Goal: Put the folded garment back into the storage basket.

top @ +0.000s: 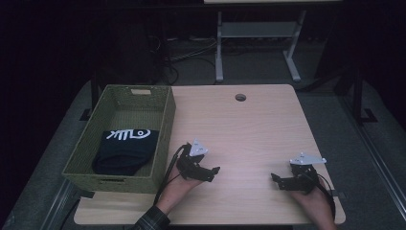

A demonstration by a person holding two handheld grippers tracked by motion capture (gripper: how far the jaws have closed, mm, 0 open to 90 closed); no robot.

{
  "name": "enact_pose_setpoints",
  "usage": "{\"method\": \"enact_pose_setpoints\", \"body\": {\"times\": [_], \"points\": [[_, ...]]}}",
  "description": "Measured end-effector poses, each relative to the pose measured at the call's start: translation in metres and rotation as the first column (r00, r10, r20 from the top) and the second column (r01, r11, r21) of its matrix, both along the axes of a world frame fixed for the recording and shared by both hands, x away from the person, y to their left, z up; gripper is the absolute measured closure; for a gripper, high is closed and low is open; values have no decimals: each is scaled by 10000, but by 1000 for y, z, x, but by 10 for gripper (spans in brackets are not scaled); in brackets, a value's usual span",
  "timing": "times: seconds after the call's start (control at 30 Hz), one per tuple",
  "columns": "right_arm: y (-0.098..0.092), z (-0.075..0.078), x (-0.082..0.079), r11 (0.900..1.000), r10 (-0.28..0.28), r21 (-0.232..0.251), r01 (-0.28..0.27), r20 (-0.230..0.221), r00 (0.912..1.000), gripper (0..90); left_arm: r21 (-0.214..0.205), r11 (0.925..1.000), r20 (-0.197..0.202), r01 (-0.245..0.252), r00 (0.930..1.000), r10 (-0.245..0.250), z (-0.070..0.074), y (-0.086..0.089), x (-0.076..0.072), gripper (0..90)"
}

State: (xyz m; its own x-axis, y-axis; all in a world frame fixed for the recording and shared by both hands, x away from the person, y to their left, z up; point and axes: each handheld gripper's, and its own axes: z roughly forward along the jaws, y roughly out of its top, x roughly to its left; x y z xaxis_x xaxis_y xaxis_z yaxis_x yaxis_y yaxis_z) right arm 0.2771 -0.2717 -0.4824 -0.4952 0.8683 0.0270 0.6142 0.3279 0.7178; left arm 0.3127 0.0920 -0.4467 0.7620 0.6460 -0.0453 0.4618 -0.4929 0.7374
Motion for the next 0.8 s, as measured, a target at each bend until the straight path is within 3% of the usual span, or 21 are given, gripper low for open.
{"method": "enact_pose_setpoints", "body": {"times": [0.27,0.37,0.47,0.8], "points": [[0,0,0,10000,-1,1,1,-2,10000,105,536,9985,-344,-114,9993,132,-23,1,7,128],[0,0,0,10000,-1,1,1,-1,10000,105,785,9968,32,-140,9999,138,-29,-1,5,128],[0,0,0,10000,-2,3,2,-4,10000,105,585,9982,179,-150,9997,140,-31,0,4,127],[0,0,0,10000,-1,1,1,-1,10000,105,586,9982,180,-145,9997,135,-31,0,4,128]]}}
